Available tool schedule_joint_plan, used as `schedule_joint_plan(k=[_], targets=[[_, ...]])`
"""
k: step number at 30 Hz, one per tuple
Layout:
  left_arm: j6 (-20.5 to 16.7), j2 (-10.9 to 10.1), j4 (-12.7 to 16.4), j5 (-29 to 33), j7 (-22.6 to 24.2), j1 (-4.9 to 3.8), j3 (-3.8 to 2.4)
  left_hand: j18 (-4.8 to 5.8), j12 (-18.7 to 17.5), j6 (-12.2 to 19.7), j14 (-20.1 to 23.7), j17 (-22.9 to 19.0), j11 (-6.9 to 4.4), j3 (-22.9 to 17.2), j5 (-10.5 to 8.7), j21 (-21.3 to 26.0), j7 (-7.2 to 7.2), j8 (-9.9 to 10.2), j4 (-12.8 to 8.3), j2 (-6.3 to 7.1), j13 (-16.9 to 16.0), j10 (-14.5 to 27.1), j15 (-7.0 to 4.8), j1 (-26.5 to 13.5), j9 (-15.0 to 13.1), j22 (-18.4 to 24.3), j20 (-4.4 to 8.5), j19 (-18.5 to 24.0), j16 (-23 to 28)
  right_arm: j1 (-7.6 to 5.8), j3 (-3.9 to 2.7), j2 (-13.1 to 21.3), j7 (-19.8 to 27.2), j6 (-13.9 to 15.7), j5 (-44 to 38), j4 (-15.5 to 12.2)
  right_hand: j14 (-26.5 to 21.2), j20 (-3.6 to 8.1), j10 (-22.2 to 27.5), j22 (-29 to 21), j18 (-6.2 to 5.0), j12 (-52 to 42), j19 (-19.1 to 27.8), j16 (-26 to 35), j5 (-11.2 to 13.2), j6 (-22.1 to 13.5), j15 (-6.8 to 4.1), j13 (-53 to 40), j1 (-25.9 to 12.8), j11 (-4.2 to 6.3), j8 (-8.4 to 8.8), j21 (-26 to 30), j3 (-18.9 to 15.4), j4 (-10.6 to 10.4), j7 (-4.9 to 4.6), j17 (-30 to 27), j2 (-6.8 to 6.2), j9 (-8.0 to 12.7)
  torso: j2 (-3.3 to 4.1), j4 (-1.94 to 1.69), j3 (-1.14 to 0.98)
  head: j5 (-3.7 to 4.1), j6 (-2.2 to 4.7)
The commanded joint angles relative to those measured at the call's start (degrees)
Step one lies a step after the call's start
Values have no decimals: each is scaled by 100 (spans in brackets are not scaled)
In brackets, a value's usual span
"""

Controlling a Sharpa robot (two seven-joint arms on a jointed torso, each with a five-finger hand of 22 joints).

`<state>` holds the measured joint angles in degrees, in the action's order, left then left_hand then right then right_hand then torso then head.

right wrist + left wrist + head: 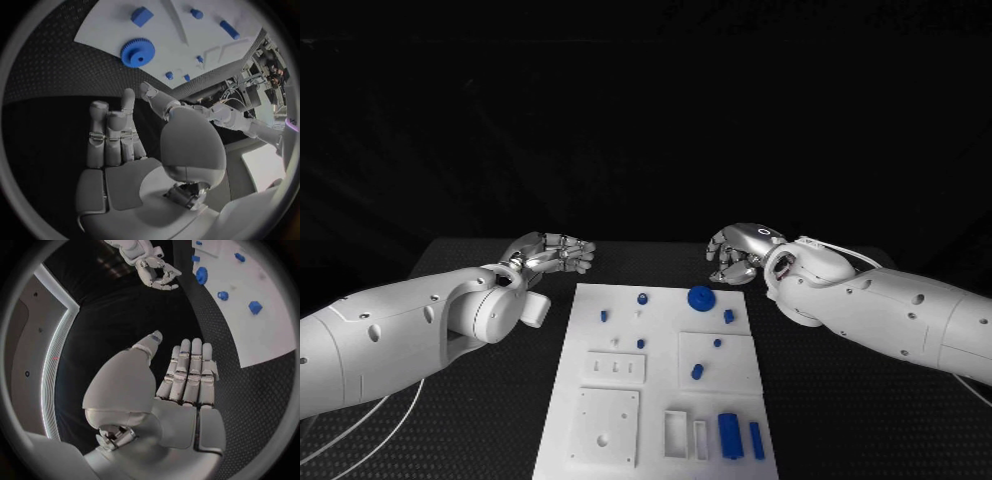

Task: Assemble the parts on the task board

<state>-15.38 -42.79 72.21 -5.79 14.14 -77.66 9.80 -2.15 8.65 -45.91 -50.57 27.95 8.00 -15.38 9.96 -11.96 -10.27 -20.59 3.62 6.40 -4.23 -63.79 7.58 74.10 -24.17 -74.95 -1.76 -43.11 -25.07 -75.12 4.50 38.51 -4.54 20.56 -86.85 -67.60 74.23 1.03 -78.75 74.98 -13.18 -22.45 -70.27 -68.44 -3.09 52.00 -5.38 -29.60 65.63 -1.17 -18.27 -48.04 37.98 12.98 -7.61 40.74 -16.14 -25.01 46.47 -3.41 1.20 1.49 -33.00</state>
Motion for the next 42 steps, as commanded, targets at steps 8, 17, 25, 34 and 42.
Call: schedule_joint_plan(k=[8, 17, 25, 34, 42], targets=[[128, 81, -65, -34, 55, -10, 1, -99, -31, -51, 12, -9, 0, 7, -13, -2, -1, 42, -35, 13, 9, -43, 28, -42, 7, -122, -30, -1, 19, 128, 4, -261, 163, -694, 18, 407, -105, 78, 1301, 135, -182, -3886, -82, -759, -154, 6, 6, -3730, -236, 32, 144, -653, -102, 8, 28, 889, 102, 126, 5, 6, -29, 25, -17], [135, 91, -81, -39, 55, -10, 2, -98, -33, -50, 12, -9, 0, 6, -14, -2, -2, 45, -34, 9, 10, -42, 28, -43, 8, -122, -30, -1, 19, 287, 4, -391, 220, -702, 64, 548, -118, 127, 997, 127, -182, -4609, -89, -842, -263, -53, 6, -4218, -327, 33, 167, -838, -152, 13, 31, 1123, 148, 144, 15, -7, -40, 36, -47], [136, 86, -72, -42, 49, -10, 2, -98, -35, -49, 13, -10, 1, 6, -15, -2, -2, 48, -34, 7, 11, -42, 28, -46, 8, -122, -31, -1, 19, 324, 4, -413, 260, -716, 99, 563, -119, 135, 974, 125, -182, -4679, -81, -848, -301, -58, 10, -4259, -363, 27, 164, -871, -168, 1, 25, 1169, 187, 143, 14, -8, -40, -23, -91], [139, 92, -69, -55, 49, -10, 1, -98, -37, -48, 13, -11, 2, 6, -16, -2, -3, 51, -34, 4, 11, -42, 28, -47, 9, -121, -31, -1, 20, 381, 4, -483, 282, -721, 110, 657, -123, 144, 1011, 120, -182, -4678, -62, -838, -295, -58, 25, -4243, -338, 10, 159, -895, -160, 31, 6, 1208, 239, 142, 17, -9, -43, -42, -129], [139, 88, -69, -56, 47, -10, 1, -98, -39, -48, 14, -11, 2, 6, -17, -2, -4, 54, -35, 4, 12, -41, 29, -49, 10, -121, -31, 0, 20, 396, 6, -510, 288, -727, 101, 722, -123, 147, 1018, 119, -182, -4683, -56, -834, -304, -49, 33, -4238, -325, 2, 153, -905, -148, 43, -2, 1225, 256, 140, 12, -5, -40, -41, -140]])
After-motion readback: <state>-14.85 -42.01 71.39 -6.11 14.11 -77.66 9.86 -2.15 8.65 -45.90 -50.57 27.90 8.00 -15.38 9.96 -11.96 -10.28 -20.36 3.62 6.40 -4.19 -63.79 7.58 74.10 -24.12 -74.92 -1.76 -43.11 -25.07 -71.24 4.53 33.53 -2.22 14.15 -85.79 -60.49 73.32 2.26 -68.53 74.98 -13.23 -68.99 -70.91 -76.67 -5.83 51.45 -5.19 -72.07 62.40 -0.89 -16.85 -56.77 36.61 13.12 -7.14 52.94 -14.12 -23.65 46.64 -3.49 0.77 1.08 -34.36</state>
